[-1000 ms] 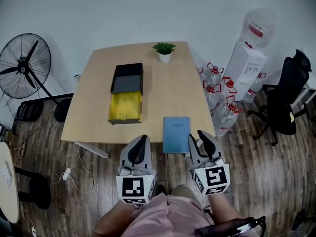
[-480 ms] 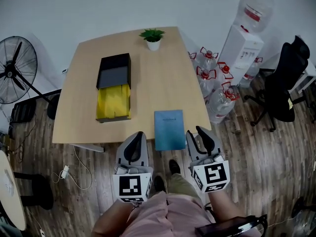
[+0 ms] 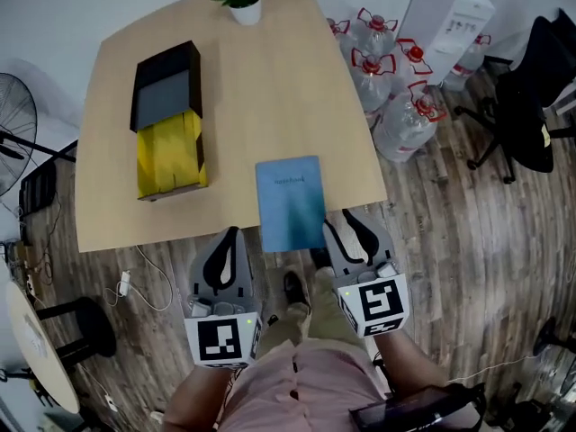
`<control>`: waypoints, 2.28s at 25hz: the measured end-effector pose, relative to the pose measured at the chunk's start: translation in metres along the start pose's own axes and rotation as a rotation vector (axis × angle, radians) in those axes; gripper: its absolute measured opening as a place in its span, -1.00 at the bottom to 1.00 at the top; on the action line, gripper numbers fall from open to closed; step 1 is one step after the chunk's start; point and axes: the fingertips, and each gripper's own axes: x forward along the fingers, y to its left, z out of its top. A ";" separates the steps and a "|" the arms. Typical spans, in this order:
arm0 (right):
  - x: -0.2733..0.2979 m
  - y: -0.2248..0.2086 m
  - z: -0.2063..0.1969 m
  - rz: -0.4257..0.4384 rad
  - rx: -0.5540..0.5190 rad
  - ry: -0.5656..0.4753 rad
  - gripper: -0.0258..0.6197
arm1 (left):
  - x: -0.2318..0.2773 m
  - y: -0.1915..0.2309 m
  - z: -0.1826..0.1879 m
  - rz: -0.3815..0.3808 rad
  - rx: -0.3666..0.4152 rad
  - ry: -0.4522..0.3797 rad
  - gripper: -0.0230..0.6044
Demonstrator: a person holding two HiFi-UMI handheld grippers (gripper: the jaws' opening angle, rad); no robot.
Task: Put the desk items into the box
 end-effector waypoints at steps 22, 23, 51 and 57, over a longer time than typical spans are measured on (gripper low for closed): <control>0.063 0.012 -0.150 0.343 0.660 0.167 -0.15 | 0.046 0.005 -0.113 -0.031 -0.039 0.287 -0.89; 0.063 0.014 -0.151 0.372 0.709 0.165 -0.17 | 0.046 0.005 -0.113 -0.030 -0.039 0.284 -0.89; 0.032 0.029 -0.016 0.523 0.929 0.034 -0.78 | -0.019 0.034 0.002 0.126 -0.053 -0.007 -0.89; 0.041 0.035 0.062 0.621 0.852 -0.057 -0.78 | -0.020 0.056 0.050 0.201 -0.019 -0.121 -0.89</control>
